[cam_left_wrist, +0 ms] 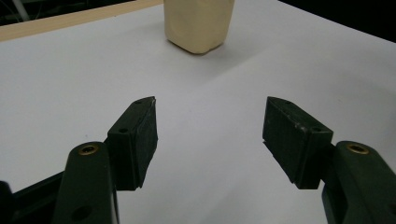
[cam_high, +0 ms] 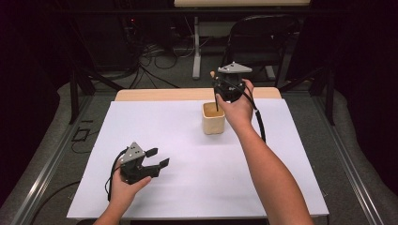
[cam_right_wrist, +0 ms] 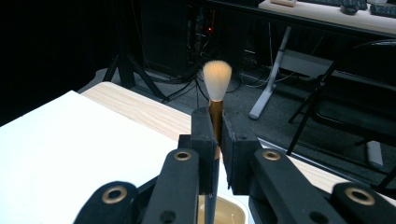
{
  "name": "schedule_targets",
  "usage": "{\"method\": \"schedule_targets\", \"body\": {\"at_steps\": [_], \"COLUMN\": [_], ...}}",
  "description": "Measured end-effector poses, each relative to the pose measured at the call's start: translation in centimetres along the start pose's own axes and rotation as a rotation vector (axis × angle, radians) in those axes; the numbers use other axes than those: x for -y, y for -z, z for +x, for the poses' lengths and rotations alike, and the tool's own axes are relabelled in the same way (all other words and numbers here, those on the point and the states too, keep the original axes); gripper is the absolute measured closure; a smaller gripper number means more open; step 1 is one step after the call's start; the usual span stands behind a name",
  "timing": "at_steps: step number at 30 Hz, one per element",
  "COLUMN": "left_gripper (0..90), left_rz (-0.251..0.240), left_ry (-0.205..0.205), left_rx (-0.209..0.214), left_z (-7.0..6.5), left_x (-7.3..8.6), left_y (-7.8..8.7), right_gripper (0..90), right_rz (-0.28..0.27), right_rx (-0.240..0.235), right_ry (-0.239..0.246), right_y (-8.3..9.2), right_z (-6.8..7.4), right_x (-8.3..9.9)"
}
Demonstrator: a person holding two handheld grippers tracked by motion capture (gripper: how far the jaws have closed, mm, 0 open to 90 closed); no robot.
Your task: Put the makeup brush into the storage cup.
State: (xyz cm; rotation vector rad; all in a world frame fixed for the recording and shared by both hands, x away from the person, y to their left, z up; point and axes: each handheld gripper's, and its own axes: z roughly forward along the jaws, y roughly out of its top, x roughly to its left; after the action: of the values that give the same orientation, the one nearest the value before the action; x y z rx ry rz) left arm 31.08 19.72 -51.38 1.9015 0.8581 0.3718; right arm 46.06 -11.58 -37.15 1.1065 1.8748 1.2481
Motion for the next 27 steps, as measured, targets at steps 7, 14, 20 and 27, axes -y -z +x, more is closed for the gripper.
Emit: {"method": "schedule_targets", "body": {"at_steps": [7, 14, 20, 27], "left_gripper": [35.4, 35.4, 35.4, 35.5], "left_rz": [0.004, 0.004, 0.006, 0.005], "left_ry": [-0.003, 0.001, -0.005, -0.002], "left_rx": [0.001, -0.002, -0.001, -0.002], "left_z": [0.0, 0.2, 0.2, 0.2], "left_x": [0.0, 0.1, 0.1, 0.1], "left_y": [-0.1, -0.1, -0.1, -0.1], "right_gripper": [84.0, 84.0, 84.0, 84.0], "right_rz": [0.005, 0.02, 0.03, 0.038], "right_rx": [-0.001, 0.003, 0.002, 0.0], "right_ry": [0.004, -0.007, -0.005, -0.001], "right_y": [-0.4, -1.1, -1.5, -1.9], "right_z": [0.1, -0.1, -0.2, -0.1], "right_x": [0.3, 1.3, 1.9, 2.5]}}
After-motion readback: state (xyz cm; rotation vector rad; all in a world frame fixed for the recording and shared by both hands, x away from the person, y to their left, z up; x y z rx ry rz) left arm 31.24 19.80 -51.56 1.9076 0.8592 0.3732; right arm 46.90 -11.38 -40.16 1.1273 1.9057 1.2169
